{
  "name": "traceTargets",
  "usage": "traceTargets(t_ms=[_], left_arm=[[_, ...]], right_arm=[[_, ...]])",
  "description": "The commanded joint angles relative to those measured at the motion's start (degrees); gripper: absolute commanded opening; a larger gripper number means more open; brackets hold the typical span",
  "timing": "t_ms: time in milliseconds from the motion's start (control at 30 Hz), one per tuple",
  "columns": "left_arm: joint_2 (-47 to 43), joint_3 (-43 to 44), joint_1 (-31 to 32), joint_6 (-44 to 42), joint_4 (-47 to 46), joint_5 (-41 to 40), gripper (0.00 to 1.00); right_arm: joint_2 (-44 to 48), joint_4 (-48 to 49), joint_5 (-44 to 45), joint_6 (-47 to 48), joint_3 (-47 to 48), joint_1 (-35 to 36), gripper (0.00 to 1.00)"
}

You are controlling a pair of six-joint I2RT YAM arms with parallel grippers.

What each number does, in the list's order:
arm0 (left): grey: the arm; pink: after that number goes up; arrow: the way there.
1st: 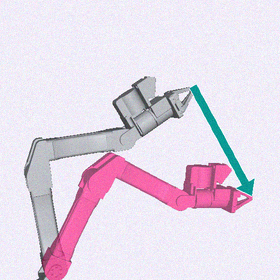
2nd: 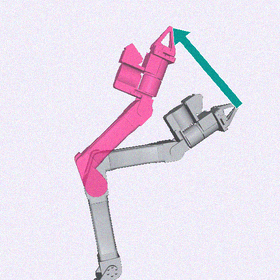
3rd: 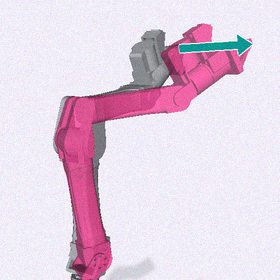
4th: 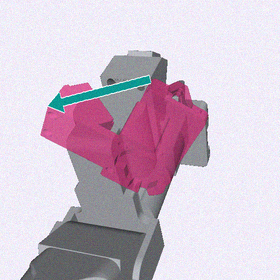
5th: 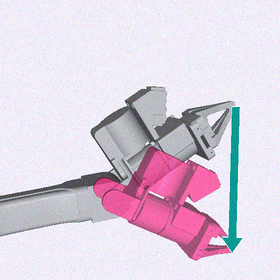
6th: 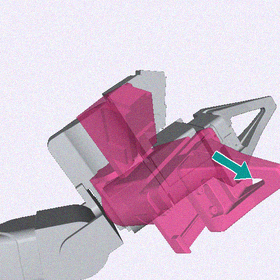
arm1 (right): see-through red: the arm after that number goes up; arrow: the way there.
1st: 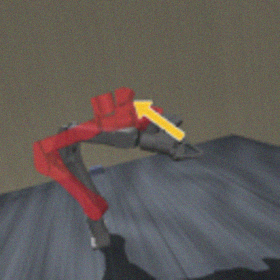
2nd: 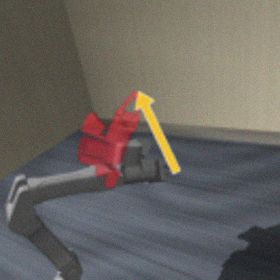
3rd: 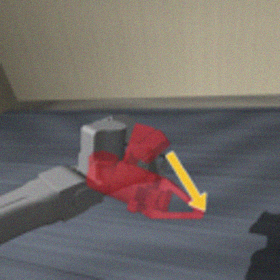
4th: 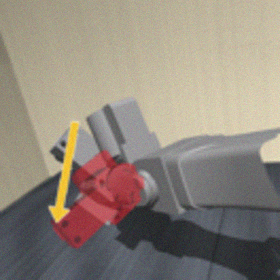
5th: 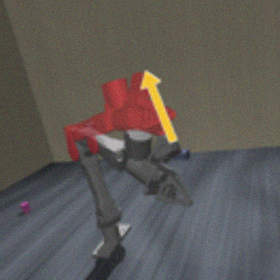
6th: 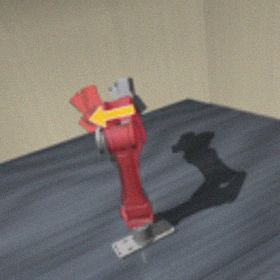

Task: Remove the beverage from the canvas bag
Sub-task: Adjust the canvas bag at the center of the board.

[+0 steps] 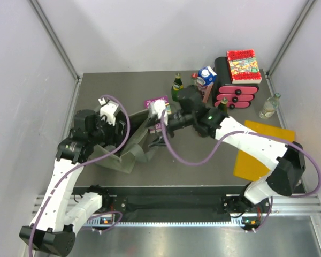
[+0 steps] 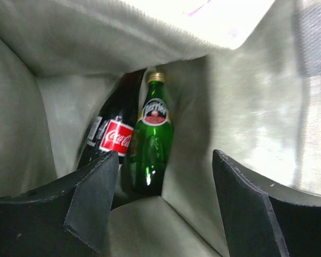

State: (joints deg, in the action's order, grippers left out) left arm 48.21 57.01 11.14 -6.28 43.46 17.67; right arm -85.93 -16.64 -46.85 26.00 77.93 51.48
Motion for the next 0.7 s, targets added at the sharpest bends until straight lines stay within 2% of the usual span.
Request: traceTargets(t_ms=[0, 200, 367, 533, 667], left_arm=[[-0.04, -2.08, -0.24, -4.69, -4.70, -2.03, 0.75], [-1.27, -3.40, -0.15, -9.35, -2.60, -0.80, 0.75], [-3.91, -7.26, -0.15, -12.96, -3.21, -1.67, 0.75], [-3.56, -10.95, -0.24, -15.51, -5.23, -0.45, 0.73], [-4.17, -13.23, -0.24, -17.09, -6.72, -0.71, 0.72]], right_arm=[[4.28, 5.39, -9.30, -9.29, 4.16, -7.26, 0.78], [3.58, 9.61, -9.06, -23.16, 5.56, -13.78, 0.78], [0.43, 8.04, -5.81, -24.15, 9.77, -12.99, 0.78], [-11.06, -3.20, -3.87, -21.00, 25.05, -10.36, 0.82], [-18.21, -15.75, -2.02, -13.37, 36.40, -7.02, 0.82]])
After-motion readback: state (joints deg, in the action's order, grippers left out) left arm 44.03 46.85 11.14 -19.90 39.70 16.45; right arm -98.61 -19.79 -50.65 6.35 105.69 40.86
